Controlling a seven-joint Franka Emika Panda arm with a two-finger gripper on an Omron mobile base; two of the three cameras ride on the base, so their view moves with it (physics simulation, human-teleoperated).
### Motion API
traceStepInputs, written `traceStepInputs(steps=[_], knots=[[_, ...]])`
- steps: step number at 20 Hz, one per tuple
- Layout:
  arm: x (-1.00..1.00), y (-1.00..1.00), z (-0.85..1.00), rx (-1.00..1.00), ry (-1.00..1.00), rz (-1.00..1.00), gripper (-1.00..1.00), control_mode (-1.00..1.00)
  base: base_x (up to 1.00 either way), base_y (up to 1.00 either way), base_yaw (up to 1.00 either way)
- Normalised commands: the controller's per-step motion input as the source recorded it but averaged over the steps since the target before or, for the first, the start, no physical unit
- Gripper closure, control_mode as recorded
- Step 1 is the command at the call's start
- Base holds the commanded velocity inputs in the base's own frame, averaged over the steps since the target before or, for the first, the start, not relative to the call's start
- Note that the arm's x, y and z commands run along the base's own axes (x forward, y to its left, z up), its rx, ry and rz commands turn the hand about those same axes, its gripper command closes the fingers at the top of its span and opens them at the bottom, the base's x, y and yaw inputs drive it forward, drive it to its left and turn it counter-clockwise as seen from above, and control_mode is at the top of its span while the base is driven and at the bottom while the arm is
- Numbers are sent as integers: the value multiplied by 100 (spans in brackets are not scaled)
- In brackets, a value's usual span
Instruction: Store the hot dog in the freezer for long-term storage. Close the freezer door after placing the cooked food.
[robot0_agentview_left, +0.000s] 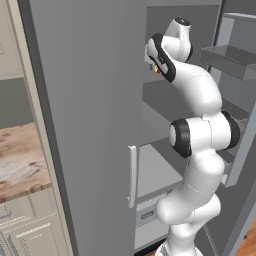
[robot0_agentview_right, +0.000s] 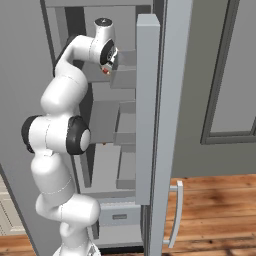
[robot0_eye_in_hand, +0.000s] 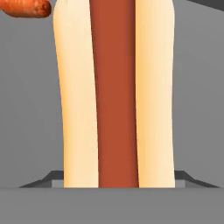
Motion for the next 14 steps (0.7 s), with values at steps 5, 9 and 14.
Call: traceStepInputs(steps=[5,9,14], knots=[[0,0,0,0,0,0,-100,-100,0,0,0],[0,0,0,0,0,0,-100,-100,0,0,0],[0,0,0,0,0,0,-100,-100,0,0,0]])
